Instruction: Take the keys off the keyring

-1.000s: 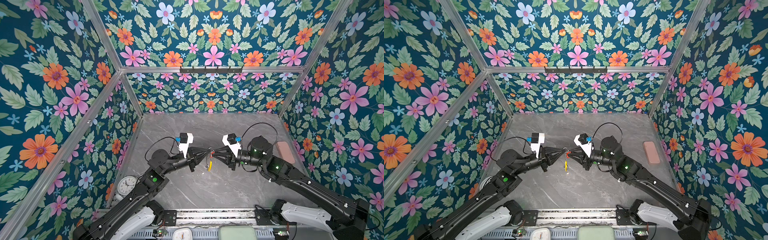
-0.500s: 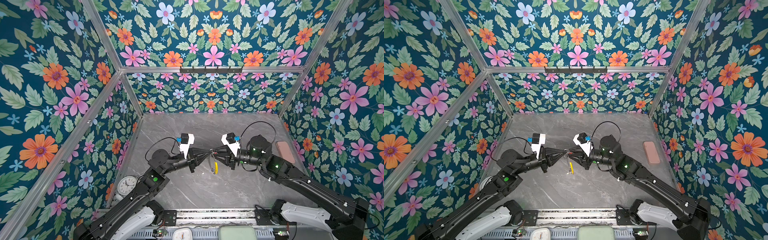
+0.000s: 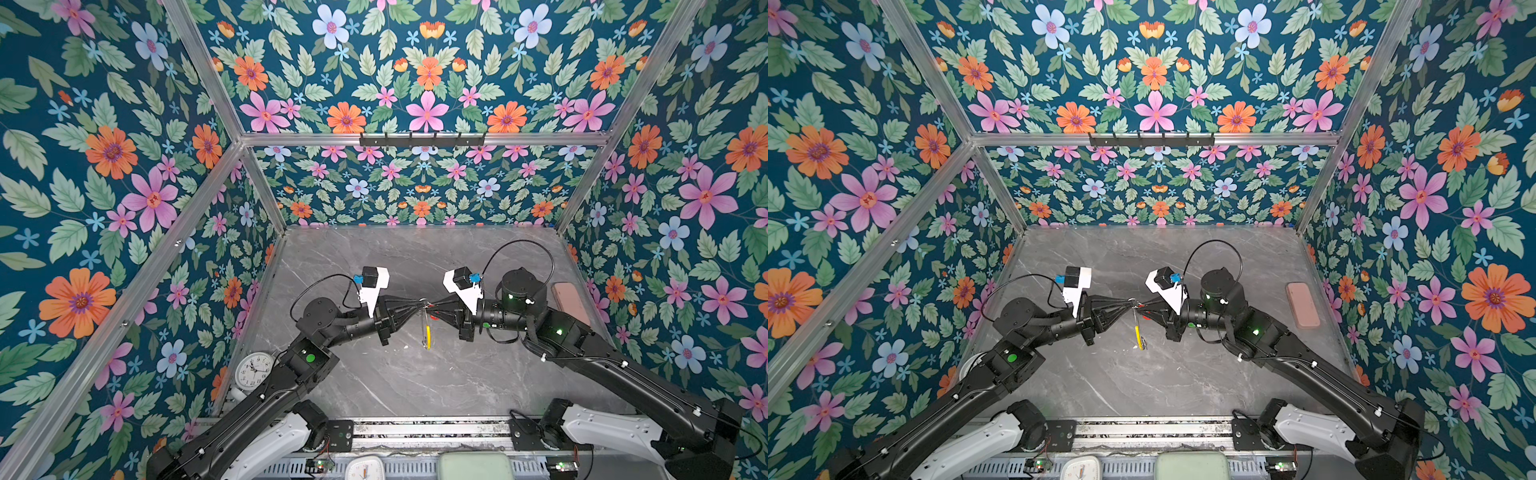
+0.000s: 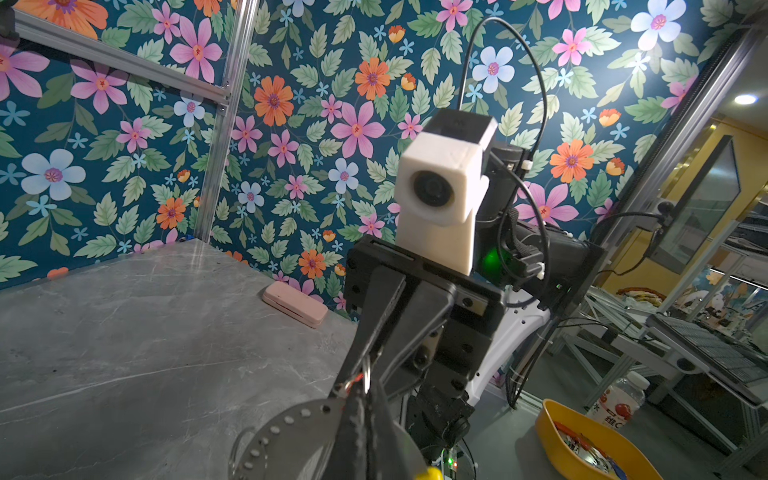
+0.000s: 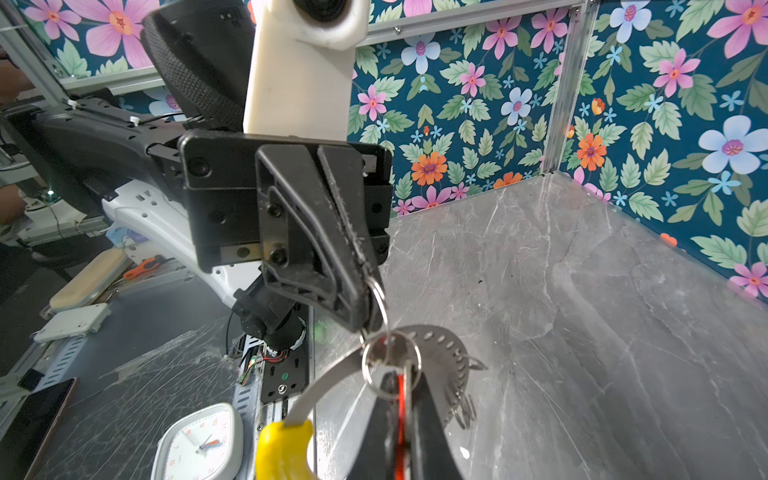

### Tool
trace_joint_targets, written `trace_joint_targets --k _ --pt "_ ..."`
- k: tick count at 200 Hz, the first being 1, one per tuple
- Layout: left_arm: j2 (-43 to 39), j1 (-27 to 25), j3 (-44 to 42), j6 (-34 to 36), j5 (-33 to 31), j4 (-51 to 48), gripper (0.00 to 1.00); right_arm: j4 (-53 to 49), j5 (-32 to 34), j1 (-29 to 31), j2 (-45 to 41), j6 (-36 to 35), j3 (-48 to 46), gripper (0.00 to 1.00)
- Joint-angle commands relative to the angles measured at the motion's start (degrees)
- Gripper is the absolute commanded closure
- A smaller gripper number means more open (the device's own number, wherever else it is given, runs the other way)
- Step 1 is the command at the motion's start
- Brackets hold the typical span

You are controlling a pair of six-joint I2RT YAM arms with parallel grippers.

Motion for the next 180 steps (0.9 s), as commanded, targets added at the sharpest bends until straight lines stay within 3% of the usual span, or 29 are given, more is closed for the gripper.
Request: trace_joint_targets --k 1,42,127,180 --pt "-0.29 0.12 0.95 2.25 1.8 -1.15 1.0 -3.26 -3.07 -0.74 0.25 -1.59 1.43 1.0" --pt "0.0 0.05 1.66 3.42 2.08 -4.1 1.0 -5.42 -4.94 -1.74 1.03 -1.54 4.15 1.0" --pt "-1.28 0.1 1.34 4.17 1.15 -5.14 1.0 -7.66 -2.4 -1.76 3.16 1.32 7.4 1.0" --pt "-3.16 0.04 -0.05 2.06 0.4 -1.04 1.0 -7.24 -2.65 -1.77 3.84 1.51 6.22 1.0"
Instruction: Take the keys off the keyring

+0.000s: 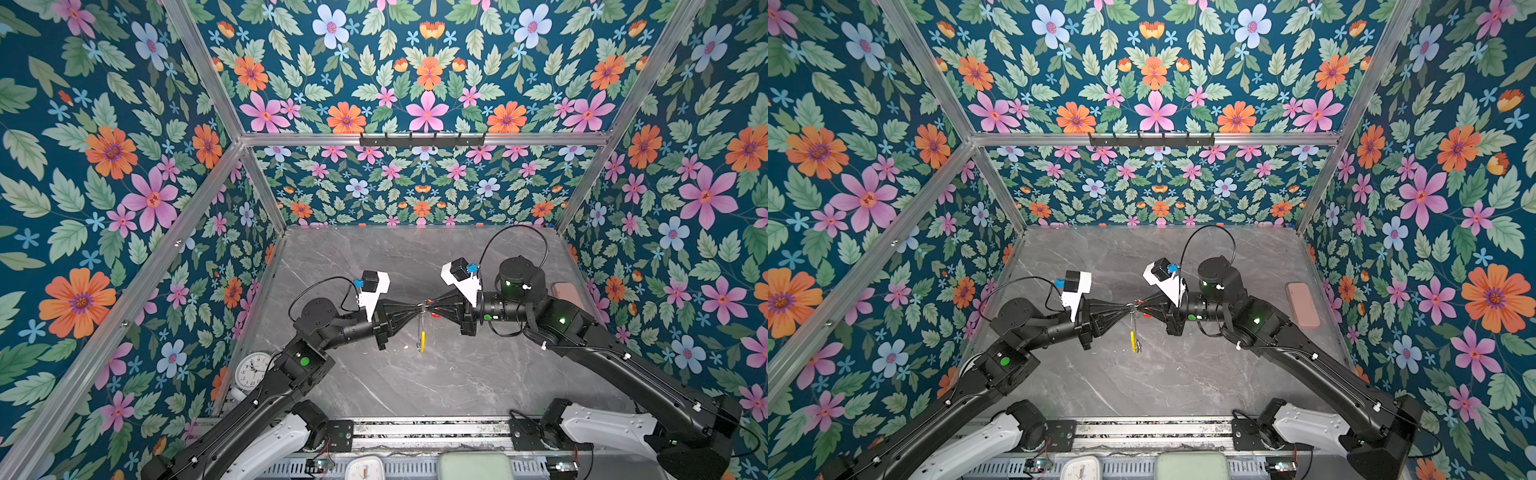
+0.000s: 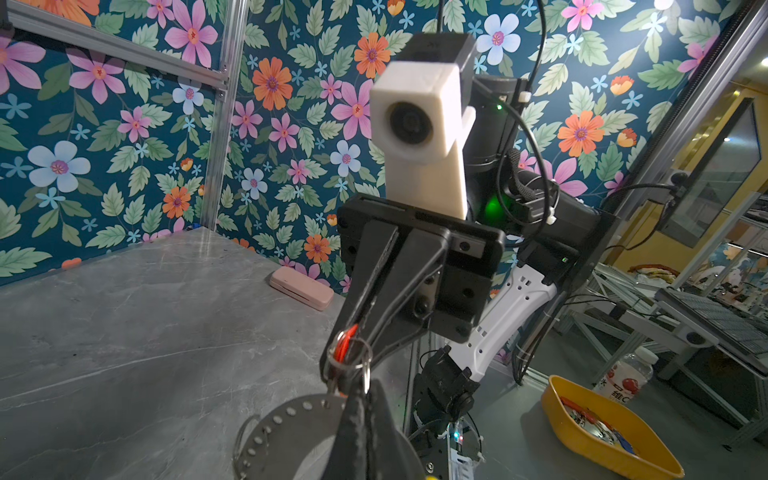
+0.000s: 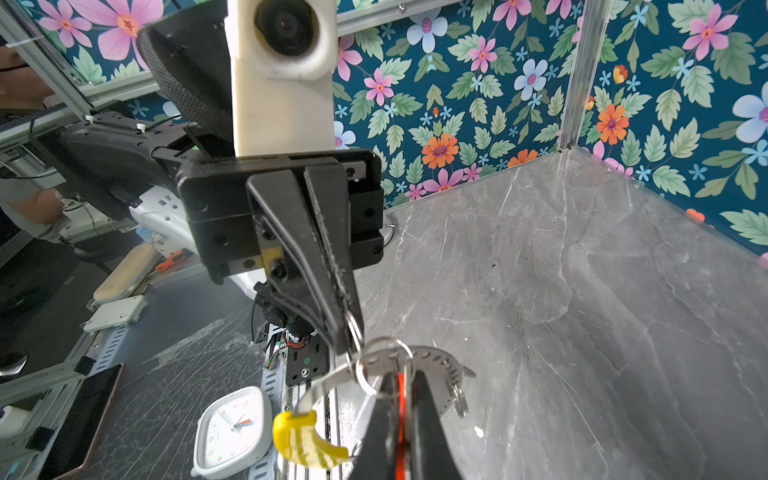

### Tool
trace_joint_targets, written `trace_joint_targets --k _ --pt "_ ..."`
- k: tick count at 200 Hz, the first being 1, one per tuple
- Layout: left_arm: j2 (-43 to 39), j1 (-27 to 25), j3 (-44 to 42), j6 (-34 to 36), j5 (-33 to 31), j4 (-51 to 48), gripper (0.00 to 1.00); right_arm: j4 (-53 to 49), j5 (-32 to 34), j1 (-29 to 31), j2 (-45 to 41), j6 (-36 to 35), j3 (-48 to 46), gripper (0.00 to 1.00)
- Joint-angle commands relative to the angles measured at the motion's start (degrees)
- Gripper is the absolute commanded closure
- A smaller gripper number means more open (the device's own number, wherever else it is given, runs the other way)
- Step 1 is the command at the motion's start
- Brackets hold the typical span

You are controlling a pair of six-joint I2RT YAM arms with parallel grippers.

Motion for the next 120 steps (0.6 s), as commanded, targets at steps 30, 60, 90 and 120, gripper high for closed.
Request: trace_joint_targets --k 30,60,90,120 --pt "-1.19 0.04 -1.44 -3.77 0.35 8.97 1.0 1.44 -0.35 0.11 0.7 0.99 -0.98 1.0" --pt "-1.24 0.05 -2.06 -5.39 0.48 11.84 1.0 1.61 -0.71 0.04 0.88 1.06 -1.29 1.0" --pt "-1.29 0.05 -2.41 -6.18 -0.29 13.07 1.0 1.73 -1.34 0.03 0.97 1.08 -1.59 1.0" --pt "-1.22 0.12 -3.25 -7.65 -1.03 15.69 1.0 1.89 -1.68 0.05 1.05 1.34 -1.86 1.0"
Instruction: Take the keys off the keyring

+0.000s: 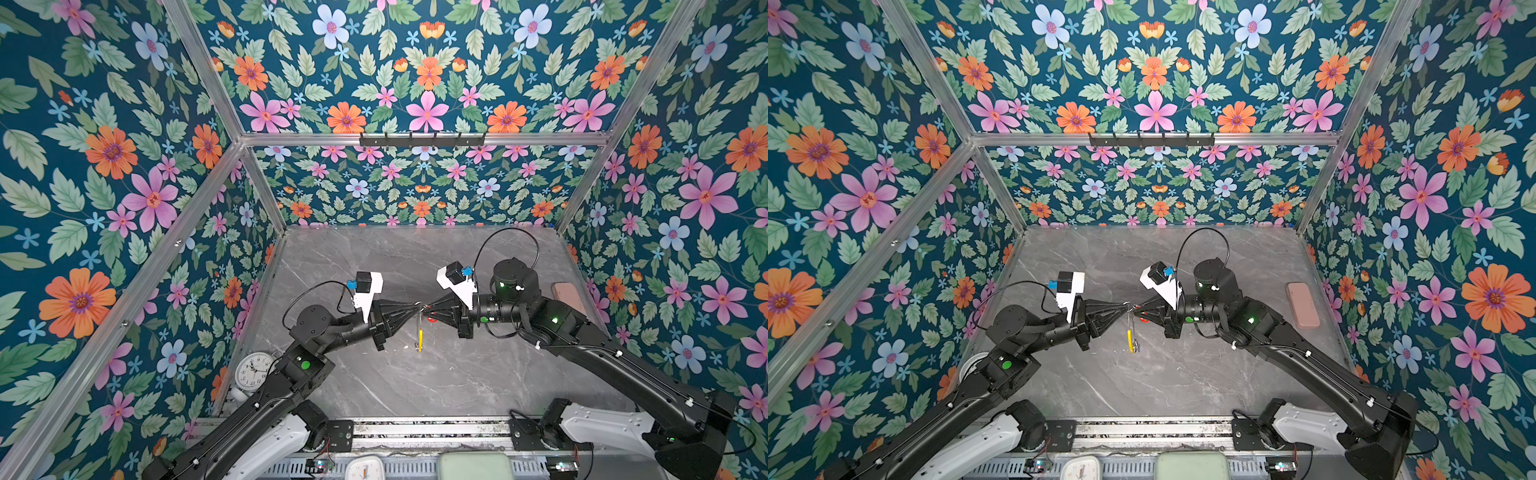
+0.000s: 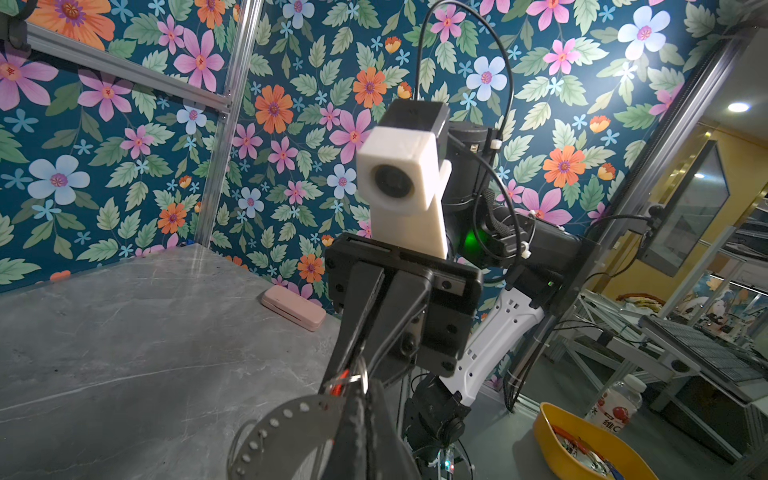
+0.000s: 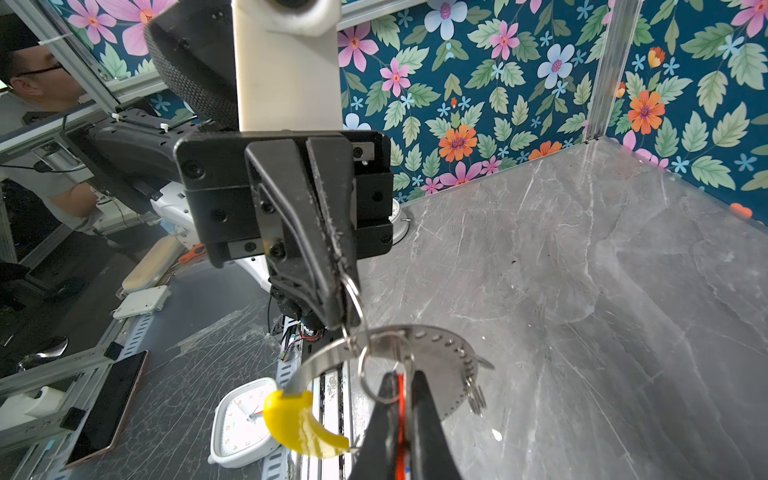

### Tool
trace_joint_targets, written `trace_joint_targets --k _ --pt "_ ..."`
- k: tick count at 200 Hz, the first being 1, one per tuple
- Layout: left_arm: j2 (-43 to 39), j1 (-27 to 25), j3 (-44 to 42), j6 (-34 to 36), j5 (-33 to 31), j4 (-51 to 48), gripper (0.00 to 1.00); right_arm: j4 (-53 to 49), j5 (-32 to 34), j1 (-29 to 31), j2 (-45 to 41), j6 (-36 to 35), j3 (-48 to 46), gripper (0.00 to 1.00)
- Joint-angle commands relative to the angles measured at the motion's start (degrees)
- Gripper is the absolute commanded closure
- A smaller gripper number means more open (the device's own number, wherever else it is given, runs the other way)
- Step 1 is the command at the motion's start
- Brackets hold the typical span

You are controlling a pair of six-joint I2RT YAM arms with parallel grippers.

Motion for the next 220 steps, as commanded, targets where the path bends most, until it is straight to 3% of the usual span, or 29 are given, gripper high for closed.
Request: trace_joint_targets --k 1,88,139,212,220 --pt "-0.27 0.1 -0.3 -1.7 0.23 8.31 1.0 -0.29 0.94 -0.02 0.24 0.69 -0.2 1.0" --pt "-0.7 0.08 -1.35 -2.04 -2.48 10.62 1.0 -0.56 0.34 1.61 0.42 -0.05 -0.9 1.0" --pt "-1.32 0.05 -3.98 -0.35 -5.21 15.23 1.0 1.26 -3.78 3.06 -0.11 -1.11 -3.92 1.0" --pt "1.38 0.07 -6.34 -1.54 0.25 23.75 1.0 4.39 -3.26 3.06 -0.1 -0.23 -5.09 1.0" --pt "1.62 0.09 -6.25 -1.51 0.86 23.77 1.0 4.15 -2.62 3.0 -0.5 -0.32 -5.07 0.95"
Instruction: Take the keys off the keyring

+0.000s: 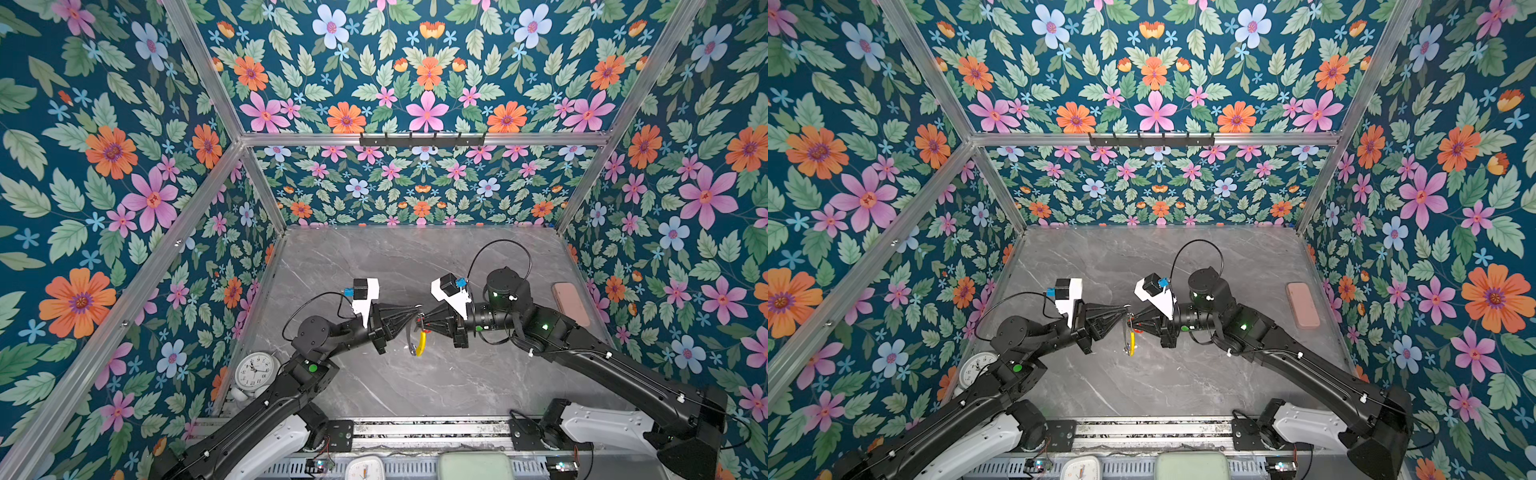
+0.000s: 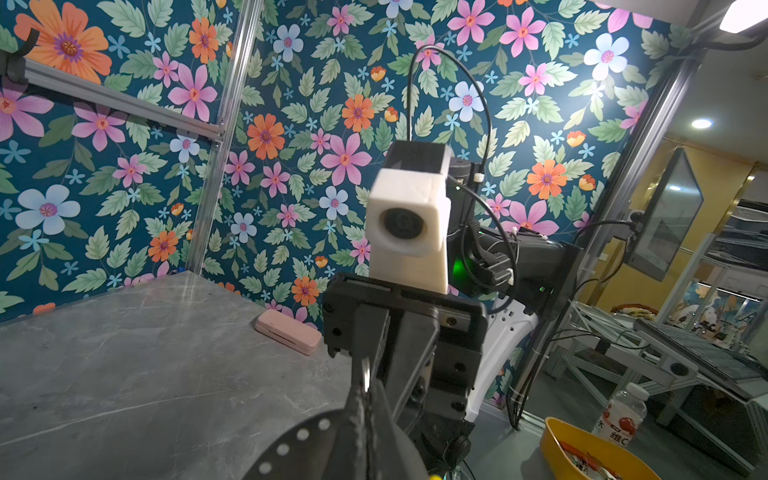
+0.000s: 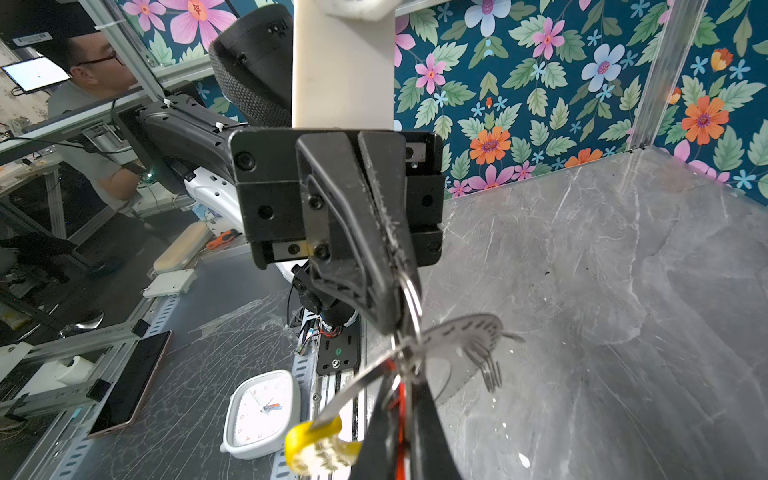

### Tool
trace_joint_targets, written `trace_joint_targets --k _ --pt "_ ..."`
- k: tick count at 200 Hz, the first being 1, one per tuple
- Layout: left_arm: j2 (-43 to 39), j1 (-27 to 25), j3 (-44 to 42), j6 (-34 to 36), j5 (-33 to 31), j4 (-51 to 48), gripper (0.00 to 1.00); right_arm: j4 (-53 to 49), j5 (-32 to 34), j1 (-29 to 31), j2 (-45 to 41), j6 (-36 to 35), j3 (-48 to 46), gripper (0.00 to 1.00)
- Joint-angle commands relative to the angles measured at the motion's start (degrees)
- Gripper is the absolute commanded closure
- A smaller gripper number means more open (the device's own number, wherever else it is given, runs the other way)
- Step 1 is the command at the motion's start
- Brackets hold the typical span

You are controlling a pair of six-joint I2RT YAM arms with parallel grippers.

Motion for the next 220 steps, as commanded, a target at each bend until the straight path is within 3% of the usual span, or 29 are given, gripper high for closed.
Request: trace_joint_targets --k 1,40,91,154,220 --pt "0.42 0.12 0.3 -0.22 1.46 9.03 1.0 -2.33 0.55 0.06 -0.48 -0.08 -0.04 0.94" --pt "0.75 0.12 0.33 -0.22 2.21 8.16 1.0 -3.41 -1.2 -3.01 -3.68 0.58 0.08 0.63" --pt "1.32 0.06 -0.5 -1.54 2.61 10.89 1.0 3.98 -5.89 -9.52 -9.86 7.6 -2.0 0.47" --pt "2.55 0.09 -1.12 -3.65 2.24 14.92 1.0 26.38 -11.96 -9.6 -4.43 23.95 -3.48 0.46" --pt "2.43 0.07 -2.09 -3.47 0.51 15.36 1.0 25.7 -11.7 -6.32 -2.12 22.5 -4.03 0.54"
